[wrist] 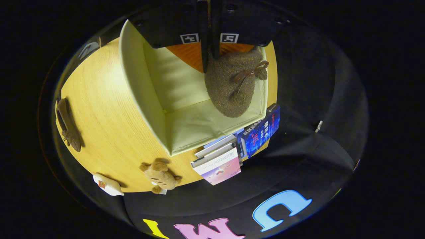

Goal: Open the storage box then place both shoes into the box .Put the left shoe in first, then the right shoe, with the right side of both shoes facing outward in a uniform manner.

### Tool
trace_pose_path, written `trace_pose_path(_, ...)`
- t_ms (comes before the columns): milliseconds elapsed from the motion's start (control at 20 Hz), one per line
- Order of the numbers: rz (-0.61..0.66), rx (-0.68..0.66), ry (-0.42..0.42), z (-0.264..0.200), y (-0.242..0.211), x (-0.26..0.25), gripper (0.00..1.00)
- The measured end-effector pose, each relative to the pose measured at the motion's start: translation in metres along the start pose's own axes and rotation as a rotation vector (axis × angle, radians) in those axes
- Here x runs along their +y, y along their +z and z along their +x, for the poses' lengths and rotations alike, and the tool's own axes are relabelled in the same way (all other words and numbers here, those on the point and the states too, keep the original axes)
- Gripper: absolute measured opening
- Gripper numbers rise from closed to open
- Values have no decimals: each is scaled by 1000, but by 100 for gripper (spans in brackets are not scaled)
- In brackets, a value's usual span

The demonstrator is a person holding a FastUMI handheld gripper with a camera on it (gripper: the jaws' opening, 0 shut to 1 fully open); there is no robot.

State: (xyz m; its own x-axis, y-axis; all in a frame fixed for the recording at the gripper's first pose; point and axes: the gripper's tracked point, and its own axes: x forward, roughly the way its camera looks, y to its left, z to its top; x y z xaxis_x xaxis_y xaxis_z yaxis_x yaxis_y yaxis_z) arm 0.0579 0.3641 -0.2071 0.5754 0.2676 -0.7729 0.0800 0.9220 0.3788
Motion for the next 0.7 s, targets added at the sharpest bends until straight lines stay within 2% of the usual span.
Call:
trace_pose_path(50, -23, 15, 2, 5, -5, 3, 11)
trace_pose_path(100, -40, 37, 8, 9, -9, 4, 19)
trace_pose_path(300, -107, 97, 81, 3, -26, 18, 95)
trace_pose_path(350, -119, 81, 94, 0, -24, 20, 100)
trace_pose_path(550, -199, 8, 141, -34, -7, 23, 99)
trace_pose_path(700, -315, -100, 133, -73, 14, 1, 99)
